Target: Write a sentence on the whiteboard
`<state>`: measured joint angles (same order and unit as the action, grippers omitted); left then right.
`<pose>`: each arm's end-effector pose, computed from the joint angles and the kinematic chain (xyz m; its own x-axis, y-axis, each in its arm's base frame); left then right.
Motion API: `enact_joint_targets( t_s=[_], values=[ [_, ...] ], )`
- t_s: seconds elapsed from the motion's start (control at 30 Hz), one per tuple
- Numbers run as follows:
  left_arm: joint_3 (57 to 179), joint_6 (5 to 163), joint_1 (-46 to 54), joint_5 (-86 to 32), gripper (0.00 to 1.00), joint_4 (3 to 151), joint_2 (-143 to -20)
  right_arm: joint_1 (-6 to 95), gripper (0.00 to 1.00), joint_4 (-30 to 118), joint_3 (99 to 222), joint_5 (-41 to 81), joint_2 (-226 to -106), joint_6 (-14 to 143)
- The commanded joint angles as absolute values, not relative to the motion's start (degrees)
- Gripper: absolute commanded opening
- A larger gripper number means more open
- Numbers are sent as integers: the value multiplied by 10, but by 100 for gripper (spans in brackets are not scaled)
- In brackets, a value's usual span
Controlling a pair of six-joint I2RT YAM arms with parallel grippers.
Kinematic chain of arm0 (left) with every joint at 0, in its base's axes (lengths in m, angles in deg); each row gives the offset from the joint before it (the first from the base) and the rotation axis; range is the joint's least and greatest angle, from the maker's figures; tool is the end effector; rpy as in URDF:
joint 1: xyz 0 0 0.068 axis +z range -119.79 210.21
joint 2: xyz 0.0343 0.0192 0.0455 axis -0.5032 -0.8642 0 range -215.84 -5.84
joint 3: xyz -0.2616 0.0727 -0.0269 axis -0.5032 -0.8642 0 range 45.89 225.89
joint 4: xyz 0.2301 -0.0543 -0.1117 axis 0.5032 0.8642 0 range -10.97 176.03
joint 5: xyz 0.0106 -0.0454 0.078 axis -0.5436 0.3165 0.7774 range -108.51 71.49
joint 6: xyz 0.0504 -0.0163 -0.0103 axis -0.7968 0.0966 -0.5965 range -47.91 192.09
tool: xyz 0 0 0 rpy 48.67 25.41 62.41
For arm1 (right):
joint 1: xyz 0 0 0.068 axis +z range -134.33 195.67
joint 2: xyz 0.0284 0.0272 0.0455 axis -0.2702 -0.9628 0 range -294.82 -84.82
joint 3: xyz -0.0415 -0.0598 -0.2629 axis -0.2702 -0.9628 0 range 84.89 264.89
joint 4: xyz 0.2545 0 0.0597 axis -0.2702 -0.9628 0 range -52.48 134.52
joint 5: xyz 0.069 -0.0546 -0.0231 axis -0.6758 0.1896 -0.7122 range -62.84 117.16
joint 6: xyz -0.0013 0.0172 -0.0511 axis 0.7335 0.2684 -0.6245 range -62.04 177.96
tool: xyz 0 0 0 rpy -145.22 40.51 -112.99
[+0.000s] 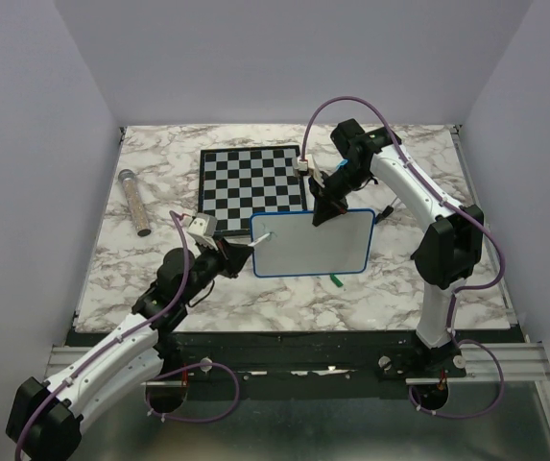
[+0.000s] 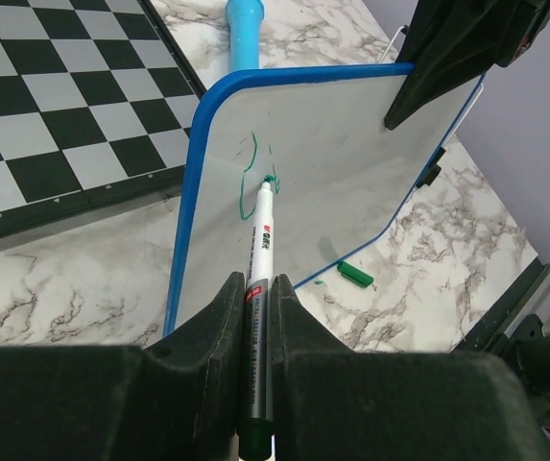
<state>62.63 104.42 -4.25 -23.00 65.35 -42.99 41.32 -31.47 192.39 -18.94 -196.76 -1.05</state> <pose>0.1375 -0.0978 0.2308 -0.4176 -0.3601 -0.8342 0.4791 0.6928 -0.5389 0.3350 0.1891 0.3019 -0.1079 -0.7110 -0.6948 -0.9722 -0.0706 0.2233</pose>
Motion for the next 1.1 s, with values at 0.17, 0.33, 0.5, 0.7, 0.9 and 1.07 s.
enact_joint_targets(
  t_s=[0.17, 0.33, 0.5, 0.7, 0.9, 1.07],
  values=[
    [667, 1025, -39, -218, 0, 717, -461, 416, 0, -348, 1915, -189, -1968, -30],
    [679, 1022, -39, -214, 0, 742, -464, 416, 1, -348, 1914, -189, -1968, -30],
    [683, 1024, -39, -228, 0, 746, -476, 416, 0, -348, 1914, -190, -1969, -30],
    [684, 1027, -40, -247, 0, 719, -499, 416, 0, -348, 1914, -190, -1969, -30],
    [692, 1029, -40, -247, 0, 682, -523, 416, 0, -349, 1914, -190, -1969, -31],
    [697, 1032, -39, -237, 0, 665, -524, 416, 0, -350, 1913, -189, -1969, -32]
  ],
)
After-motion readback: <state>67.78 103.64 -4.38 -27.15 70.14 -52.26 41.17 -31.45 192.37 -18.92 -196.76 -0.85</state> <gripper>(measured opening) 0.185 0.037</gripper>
